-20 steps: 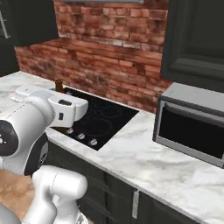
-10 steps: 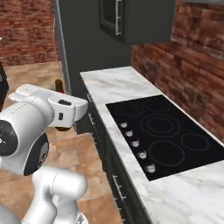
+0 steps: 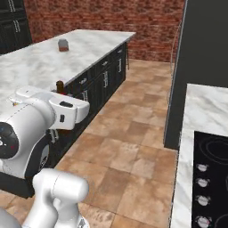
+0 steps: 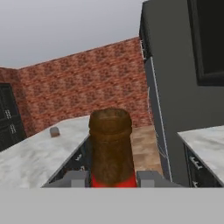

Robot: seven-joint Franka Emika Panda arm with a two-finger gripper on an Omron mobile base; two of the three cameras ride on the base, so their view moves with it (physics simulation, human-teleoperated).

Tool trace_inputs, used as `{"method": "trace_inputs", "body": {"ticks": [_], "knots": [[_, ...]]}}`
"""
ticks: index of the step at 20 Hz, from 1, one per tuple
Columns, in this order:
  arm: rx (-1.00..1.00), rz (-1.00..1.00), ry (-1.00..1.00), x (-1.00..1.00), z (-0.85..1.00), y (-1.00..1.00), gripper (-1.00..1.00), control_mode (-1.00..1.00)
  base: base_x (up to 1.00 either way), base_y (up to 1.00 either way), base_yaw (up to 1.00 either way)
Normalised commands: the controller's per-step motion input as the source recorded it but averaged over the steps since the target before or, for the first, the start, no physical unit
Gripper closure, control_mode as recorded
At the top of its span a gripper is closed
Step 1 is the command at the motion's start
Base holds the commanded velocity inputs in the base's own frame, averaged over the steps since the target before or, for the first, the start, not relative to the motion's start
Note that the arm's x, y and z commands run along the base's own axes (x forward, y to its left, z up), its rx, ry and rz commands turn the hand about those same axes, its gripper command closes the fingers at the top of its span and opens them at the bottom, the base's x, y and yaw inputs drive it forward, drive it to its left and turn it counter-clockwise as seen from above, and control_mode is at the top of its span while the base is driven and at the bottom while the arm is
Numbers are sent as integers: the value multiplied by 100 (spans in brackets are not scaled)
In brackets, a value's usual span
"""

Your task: Open the cabinet directly in front. Then move the beer and the cup to the dining counter with the jar on it.

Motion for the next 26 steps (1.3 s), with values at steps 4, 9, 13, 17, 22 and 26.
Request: {"method": "trace_inputs", "body": {"ticks": [4, 9, 13, 17, 22, 26], "knots": [[0, 0, 0, 0, 0, 0, 100, 100, -5, 1, 19], [0, 0, 0, 0, 0, 0, 100, 100, 90, -3, 3], [0, 0, 0, 0, 0, 0, 100, 100, 100, -24, 2], [0, 0, 0, 0, 0, 0, 100, 100, 100, -22, 0], [0, 0, 0, 0, 0, 0, 100, 100, 100, 9, -9], [0, 0, 0, 0, 0, 0, 100, 100, 100, 42, -28]]}}
